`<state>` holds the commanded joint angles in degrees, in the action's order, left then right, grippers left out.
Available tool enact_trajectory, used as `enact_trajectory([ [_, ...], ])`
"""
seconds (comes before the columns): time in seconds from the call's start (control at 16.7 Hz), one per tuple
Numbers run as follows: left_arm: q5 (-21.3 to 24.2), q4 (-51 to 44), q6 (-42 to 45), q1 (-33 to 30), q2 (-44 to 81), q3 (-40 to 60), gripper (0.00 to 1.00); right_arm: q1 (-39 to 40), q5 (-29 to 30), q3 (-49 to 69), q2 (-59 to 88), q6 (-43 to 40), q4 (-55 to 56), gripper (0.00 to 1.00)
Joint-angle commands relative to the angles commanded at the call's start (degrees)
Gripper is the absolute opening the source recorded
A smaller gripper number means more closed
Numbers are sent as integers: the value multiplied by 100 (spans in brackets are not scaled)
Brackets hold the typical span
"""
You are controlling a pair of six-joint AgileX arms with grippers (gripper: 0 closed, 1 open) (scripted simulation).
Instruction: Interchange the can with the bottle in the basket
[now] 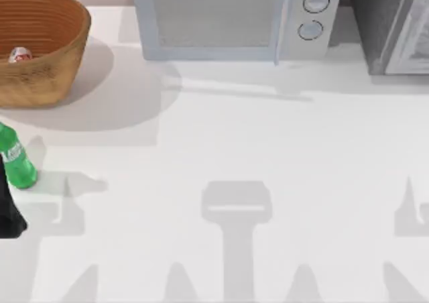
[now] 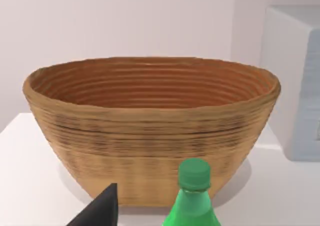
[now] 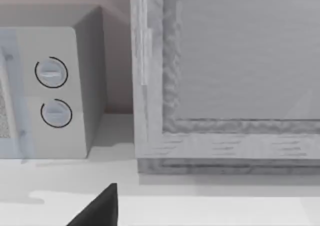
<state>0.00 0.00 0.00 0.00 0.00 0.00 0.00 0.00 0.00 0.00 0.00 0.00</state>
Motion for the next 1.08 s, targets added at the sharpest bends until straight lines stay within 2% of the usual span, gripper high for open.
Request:
enact_trajectory([
  [0.24,14,-67,7,16,129,158,100,0,0,0,0,0,0,100],
  [0.48,118,-512,42,99,981,1129,100,0,0,0,0,0,0,100],
  [0.72,323,-1316,107,221,2516,2757,100,0,0,0,0,0,0,100],
  [1.08,730,-2951,260,456,5683,5894,100,0,0,0,0,0,0,100],
])
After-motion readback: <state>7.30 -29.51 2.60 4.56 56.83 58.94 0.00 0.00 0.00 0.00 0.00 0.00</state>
